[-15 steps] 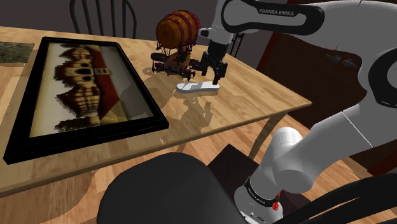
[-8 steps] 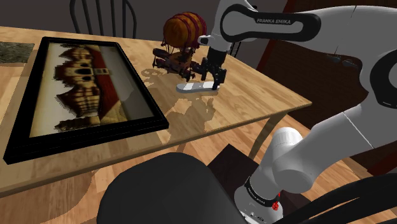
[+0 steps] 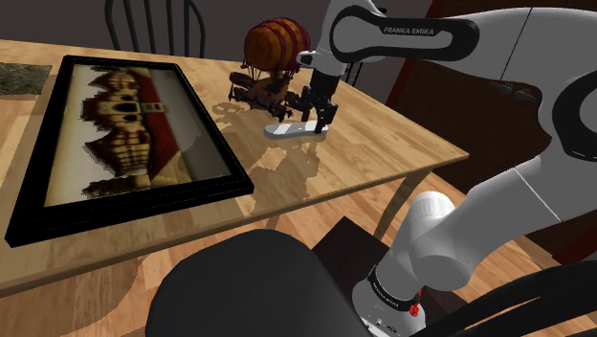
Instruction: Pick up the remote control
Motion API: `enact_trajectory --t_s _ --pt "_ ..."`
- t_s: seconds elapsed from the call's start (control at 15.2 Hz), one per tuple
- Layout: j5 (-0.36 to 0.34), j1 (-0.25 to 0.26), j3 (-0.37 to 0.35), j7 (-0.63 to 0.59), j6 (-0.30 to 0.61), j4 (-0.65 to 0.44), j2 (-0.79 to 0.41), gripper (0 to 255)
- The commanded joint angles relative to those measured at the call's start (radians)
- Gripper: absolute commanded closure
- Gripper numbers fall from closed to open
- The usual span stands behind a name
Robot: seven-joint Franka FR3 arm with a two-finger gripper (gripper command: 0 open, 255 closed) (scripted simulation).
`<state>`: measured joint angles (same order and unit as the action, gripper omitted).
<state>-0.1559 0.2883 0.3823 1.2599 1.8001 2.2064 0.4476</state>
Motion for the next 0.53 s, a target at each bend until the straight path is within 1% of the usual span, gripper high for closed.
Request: enact_trajectory --t_s 0.0,0.07,0.46 --pt "-0.001 -0.002 0.011 0.002 0.003 0.002 -0.031 255" --pt "-0.005 -0.003 -0.008 -0.019 -0.009 0.028 0.005 255" --pt "0.002 0.001 -0.018 -0.017 -0.089 -0.053 0.005 255"
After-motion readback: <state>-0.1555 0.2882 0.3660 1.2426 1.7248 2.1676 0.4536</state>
